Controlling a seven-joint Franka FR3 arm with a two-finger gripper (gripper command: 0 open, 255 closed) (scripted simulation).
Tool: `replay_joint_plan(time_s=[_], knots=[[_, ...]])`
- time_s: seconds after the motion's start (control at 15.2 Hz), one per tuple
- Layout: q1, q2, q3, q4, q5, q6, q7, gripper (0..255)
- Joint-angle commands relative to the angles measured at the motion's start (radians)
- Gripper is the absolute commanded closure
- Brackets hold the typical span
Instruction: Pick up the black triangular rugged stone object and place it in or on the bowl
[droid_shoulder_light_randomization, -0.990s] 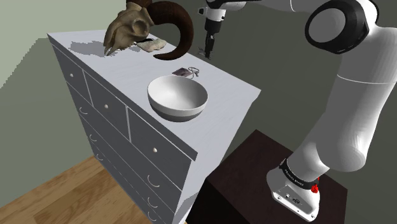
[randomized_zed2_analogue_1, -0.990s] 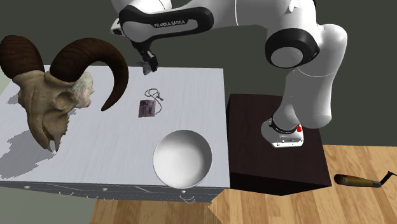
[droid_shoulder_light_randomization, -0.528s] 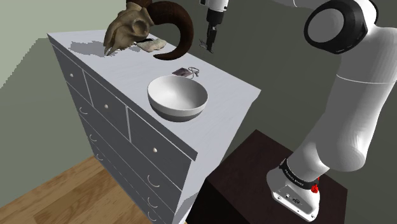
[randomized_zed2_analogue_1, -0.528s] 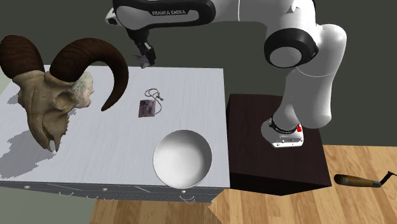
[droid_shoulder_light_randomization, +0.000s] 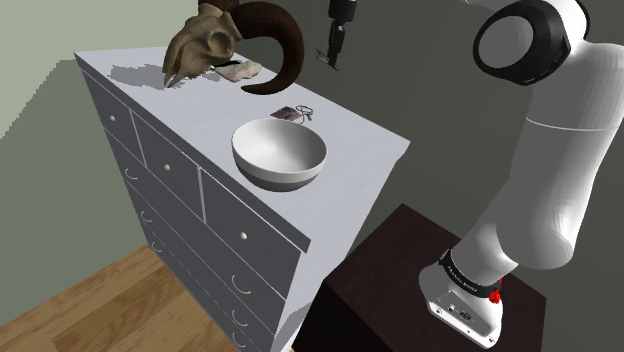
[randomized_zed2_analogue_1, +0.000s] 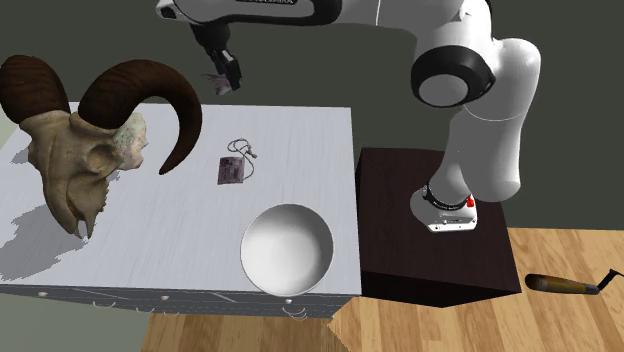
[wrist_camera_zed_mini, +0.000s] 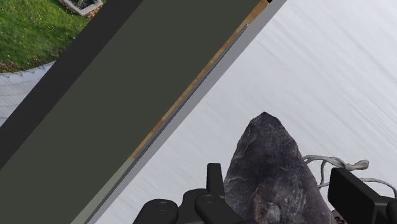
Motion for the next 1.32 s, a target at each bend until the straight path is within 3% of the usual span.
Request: replay_joint_plan(time_s=[0.0,0.13,0.66,1.25], knots=[[-0.005,0.012,0.0,0.045,0.004,-0.034,-0.001,255],[-0.01,0.021,0.0,0.08,0.007,-0.06,-0.001,255],[0.148,-0.218,0.049,-0.239,-0.077,0.031,0.179,255],[0.27,-0.385,0.148,-0.436,-0.121,0.064,0.399,255]])
